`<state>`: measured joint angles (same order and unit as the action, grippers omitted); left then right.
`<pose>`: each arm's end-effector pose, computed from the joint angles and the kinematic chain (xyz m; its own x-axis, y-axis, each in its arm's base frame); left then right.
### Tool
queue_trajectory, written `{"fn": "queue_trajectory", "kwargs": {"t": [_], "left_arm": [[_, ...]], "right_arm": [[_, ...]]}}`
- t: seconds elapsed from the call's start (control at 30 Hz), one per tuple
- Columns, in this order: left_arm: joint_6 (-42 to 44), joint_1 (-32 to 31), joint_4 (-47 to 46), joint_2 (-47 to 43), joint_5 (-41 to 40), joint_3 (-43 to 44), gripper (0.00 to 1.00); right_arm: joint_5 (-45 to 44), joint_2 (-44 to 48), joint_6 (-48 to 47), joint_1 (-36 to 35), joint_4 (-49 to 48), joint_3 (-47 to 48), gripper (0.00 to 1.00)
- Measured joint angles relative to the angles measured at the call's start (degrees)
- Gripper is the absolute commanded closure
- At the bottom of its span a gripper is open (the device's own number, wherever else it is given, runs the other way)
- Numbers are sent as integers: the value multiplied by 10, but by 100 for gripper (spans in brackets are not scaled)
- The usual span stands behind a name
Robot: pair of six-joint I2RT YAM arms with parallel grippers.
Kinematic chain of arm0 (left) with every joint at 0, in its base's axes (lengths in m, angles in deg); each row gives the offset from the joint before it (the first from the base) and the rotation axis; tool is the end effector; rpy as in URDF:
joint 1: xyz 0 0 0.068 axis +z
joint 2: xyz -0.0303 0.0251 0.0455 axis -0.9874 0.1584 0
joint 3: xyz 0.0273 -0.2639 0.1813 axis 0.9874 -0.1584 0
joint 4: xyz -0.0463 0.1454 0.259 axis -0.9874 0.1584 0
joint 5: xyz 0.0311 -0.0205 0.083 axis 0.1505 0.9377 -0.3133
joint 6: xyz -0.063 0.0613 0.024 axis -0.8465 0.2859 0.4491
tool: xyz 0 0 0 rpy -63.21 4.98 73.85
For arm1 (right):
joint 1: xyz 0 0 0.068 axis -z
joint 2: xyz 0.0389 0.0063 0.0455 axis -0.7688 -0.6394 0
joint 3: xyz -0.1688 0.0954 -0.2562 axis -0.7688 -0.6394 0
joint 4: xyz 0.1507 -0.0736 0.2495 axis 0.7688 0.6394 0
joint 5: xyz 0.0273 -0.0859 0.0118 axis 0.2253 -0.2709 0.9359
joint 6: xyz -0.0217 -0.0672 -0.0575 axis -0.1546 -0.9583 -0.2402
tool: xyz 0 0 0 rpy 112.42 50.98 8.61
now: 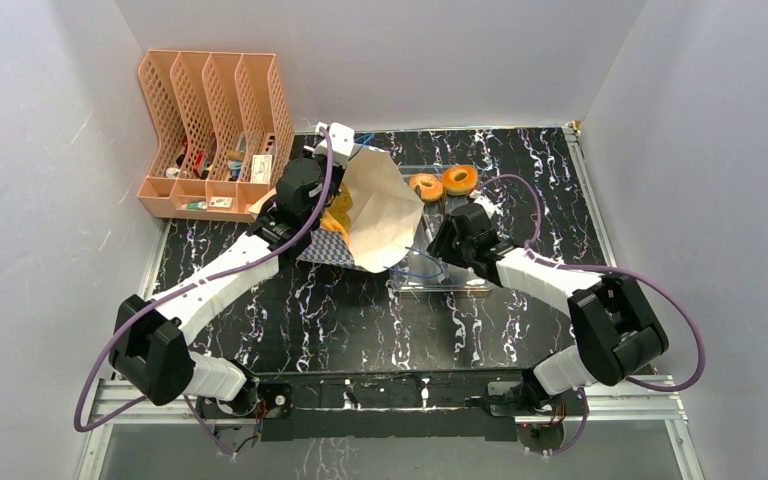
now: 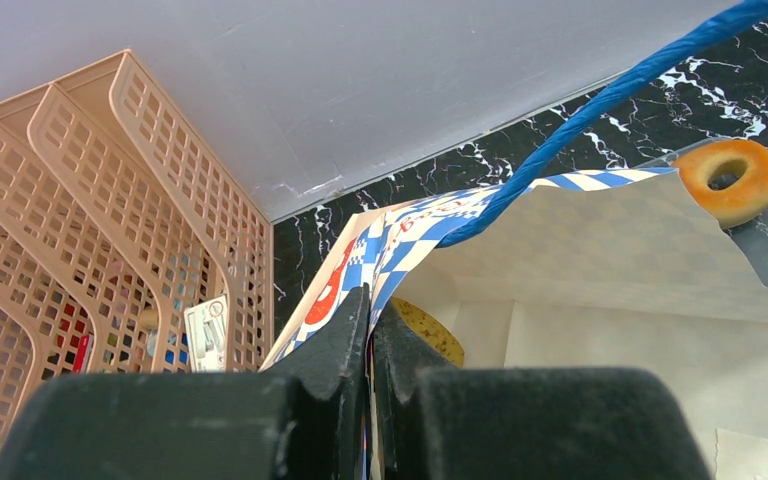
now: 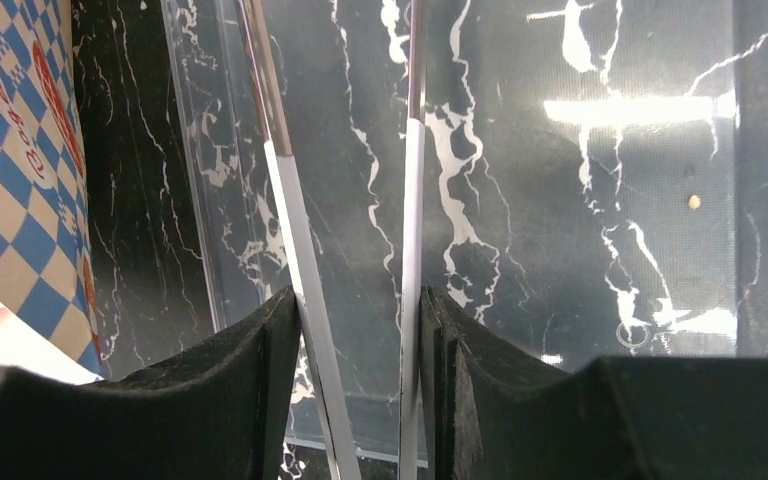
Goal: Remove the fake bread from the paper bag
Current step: Pick up the clamp from the container.
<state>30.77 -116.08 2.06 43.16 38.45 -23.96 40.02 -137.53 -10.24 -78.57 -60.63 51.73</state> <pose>0.3434 -0.2028 0.4029 0.0913 0.2419 -0.9660 0.1881 0.9484 0.2553 0.3117 0.1568 0.1795 -0.7340 0.3589 -0.5766 0.1279 0.9069 0.4015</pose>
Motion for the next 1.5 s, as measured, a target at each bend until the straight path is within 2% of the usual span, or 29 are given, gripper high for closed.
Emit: {"fn": "queue_trajectory", "kwargs": {"t": [0.4,0.9,1.13,1.33,1.5], "left_arm": [[-4,3,0,0,1,-2,100],[-5,3,-2,0,5,-6,100],[-9,3,-2,0,5,-6,100],[-18,3,0,0,9,-6,100],[-22,3,0,0,10,-6,100]], "right_arm": [[58,35,45,18,-23,-39,56],[77,48,53,18,-53,-111,53],[82,54,61,18,-55,-108,51],[77,-9,54,18,-63,-63,52],[68,-13,52,18,-73,-62,54]]}}
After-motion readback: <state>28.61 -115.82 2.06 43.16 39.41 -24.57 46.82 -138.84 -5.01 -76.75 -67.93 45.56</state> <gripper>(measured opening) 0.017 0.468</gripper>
